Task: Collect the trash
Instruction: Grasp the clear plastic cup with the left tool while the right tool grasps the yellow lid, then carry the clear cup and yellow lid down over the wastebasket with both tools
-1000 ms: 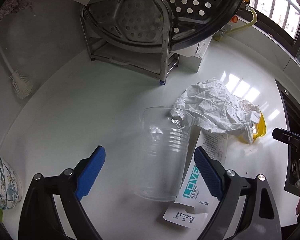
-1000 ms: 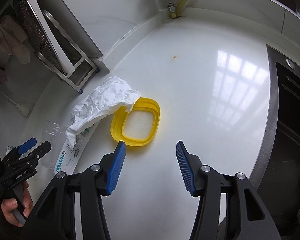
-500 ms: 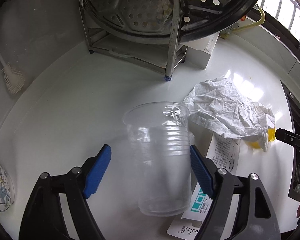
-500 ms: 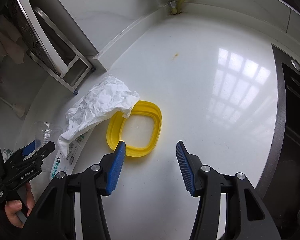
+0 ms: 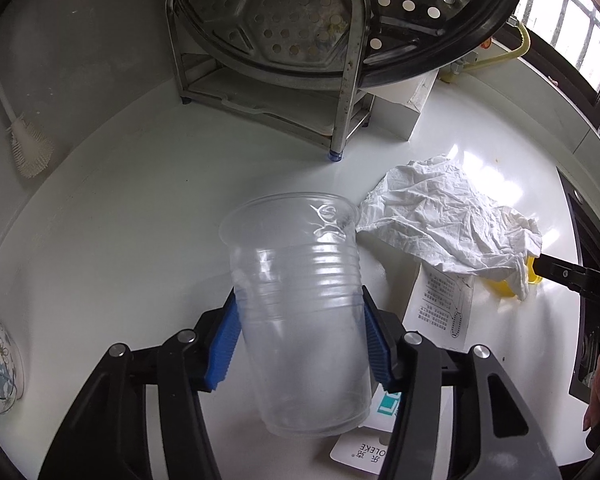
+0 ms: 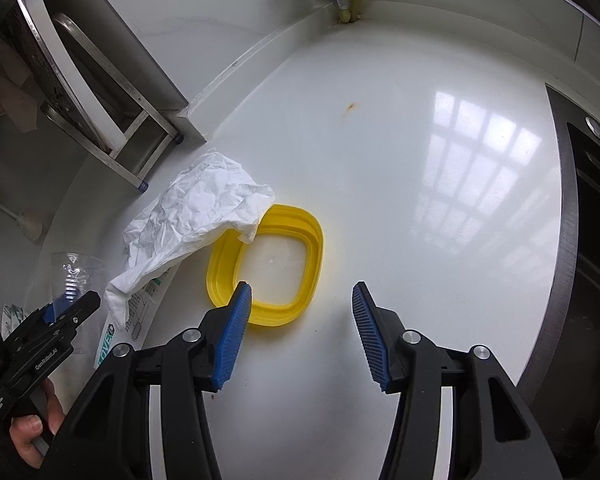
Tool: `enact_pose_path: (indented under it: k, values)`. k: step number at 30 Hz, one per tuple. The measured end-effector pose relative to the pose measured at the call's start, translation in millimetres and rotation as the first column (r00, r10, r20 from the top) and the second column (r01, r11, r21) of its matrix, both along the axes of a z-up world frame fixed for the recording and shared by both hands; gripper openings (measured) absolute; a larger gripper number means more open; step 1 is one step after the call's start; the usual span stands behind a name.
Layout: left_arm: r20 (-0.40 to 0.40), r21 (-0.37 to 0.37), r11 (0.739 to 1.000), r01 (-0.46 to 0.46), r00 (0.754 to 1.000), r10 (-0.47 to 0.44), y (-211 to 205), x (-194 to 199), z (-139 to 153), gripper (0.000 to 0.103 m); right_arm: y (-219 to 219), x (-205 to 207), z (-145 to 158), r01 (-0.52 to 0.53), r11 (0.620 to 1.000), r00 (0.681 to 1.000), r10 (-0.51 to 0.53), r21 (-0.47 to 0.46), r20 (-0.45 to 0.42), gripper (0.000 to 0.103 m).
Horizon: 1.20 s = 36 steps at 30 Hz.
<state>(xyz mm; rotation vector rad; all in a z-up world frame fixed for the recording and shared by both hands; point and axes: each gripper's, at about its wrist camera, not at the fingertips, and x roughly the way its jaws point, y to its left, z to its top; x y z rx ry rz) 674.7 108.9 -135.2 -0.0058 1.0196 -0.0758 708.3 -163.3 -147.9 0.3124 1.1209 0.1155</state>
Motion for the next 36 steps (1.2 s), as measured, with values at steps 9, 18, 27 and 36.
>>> enact_pose_path:
  k: [9, 18, 27, 36]
  values:
    - [0.019, -0.006, 1.0, -0.015, 1.0, 0.015, 2.9, -16.3, 20.1, 0.054, 8.1, 11.1, -5.0, -0.017, 0.999, 1.0, 0.017, -0.042, 0.002, 0.021]
    - [0.032, 0.003, 1.0, -0.012, 0.999, 0.012, -2.4, -33.5, 37.3, 0.054, -4.5, -4.3, -1.1, 0.003, 1.0, 1.0, -0.003, -0.012, 0.011, 0.003]
    - [0.06, -0.009, 1.0, 0.005, 0.998, -0.004, -8.6, -60.1, 55.1, 0.054, -26.5, -43.2, 21.8, 0.027, 0.999, 0.999, -0.028, 0.026, 0.036, 0.003]
    - [0.081, -0.013, 0.999, 0.045, 0.996, -0.044, -29.7, -98.1, 69.4, 0.054, -41.4, -99.4, 51.9, 0.03, 0.999, 0.995, -0.034, 0.041, 0.098, 0.003]
